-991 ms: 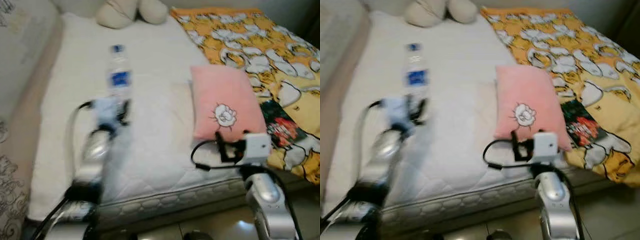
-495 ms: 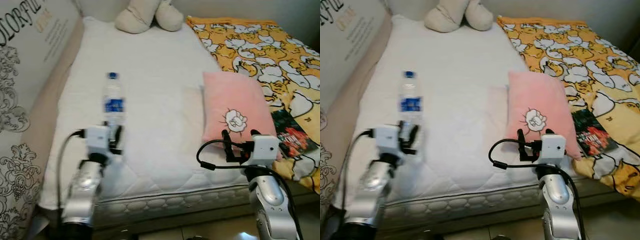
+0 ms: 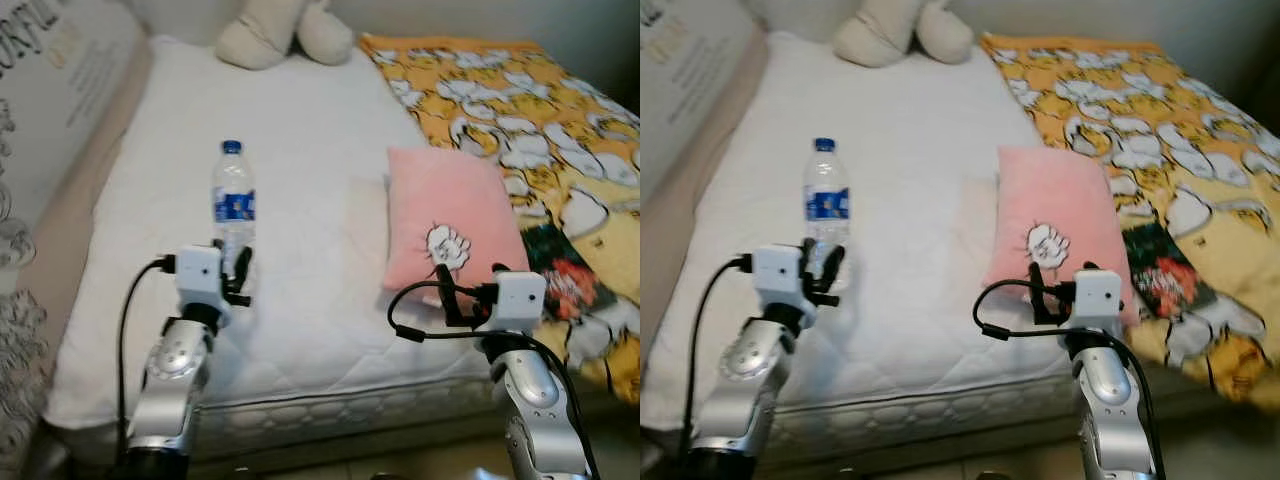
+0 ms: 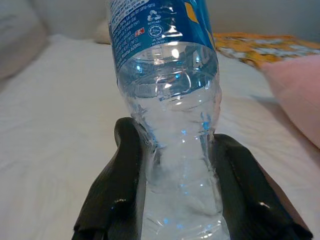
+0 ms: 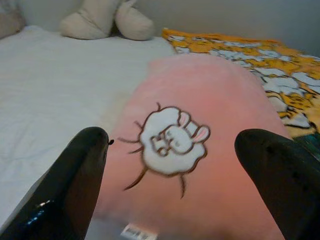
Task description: Clean up the room
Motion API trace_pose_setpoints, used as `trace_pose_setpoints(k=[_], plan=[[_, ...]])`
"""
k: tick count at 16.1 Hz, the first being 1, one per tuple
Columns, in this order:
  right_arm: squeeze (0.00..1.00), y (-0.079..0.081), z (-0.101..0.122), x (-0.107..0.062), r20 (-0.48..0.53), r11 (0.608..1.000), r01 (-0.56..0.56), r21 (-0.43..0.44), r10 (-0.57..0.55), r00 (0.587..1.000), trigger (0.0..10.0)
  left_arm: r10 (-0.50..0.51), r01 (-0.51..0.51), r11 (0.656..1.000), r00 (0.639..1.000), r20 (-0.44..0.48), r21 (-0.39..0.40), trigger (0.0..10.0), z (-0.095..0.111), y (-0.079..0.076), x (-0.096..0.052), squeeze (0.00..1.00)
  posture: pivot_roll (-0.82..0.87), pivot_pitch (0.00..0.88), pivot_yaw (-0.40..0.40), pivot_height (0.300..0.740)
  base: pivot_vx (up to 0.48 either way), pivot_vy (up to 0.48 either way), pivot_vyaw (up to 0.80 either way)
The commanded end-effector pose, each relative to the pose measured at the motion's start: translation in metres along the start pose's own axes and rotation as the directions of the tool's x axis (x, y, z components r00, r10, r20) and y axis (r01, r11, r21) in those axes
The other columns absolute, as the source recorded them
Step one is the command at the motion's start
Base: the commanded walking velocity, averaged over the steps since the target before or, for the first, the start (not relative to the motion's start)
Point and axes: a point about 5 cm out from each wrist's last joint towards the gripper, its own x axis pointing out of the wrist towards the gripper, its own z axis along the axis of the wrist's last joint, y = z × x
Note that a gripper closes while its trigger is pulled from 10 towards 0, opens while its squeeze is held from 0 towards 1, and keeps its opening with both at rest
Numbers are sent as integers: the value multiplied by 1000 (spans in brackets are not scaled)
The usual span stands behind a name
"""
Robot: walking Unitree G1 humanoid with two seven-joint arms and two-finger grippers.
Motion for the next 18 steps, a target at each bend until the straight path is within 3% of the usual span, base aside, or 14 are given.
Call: trace_pose_setpoints(k=[1, 4, 8, 11, 18], plan=[[0, -2, -2, 0, -11, 1000, -3, -19, 3, 1000, 10000, -15, 15, 1000, 999, 35, -7, 10000, 9, -5, 1, 0, -62, 0, -13, 740, 0, -480, 619], [0, 2, -7, -1, -28, 1000, -20, -19, 19, 999, 10000, -3, 4, 1000, 996, 85, -12, 10000, 16, -3, -2, 0, -51, 0, -18, 740, 0, -160, 600], [0, 1, -8, 2, -39, 1000, -10, 6, 10, 999, 10000, 18, -20, 998, 999, 37, 67, 10000, 12, -3, 6, 0, -52, 0, -19, 740, 0, 0, 222], [0, 1, -7, 1, -33, 1000, -6, 12, 6, 999, 10000, 15, -17, 997, 999, 31, 71, 10000, 13, -7, 12, 0, -65, 0, -18, 740, 0, 0, 0], [0, -1, -5, 3, -33, 1000, 1, 27, 0, 999, 10000, -21, 18, 998, 999, 40, 67, 10000, 16, -17, 19, 0, -77, 0, -15, 740, -423, 0, 0]])
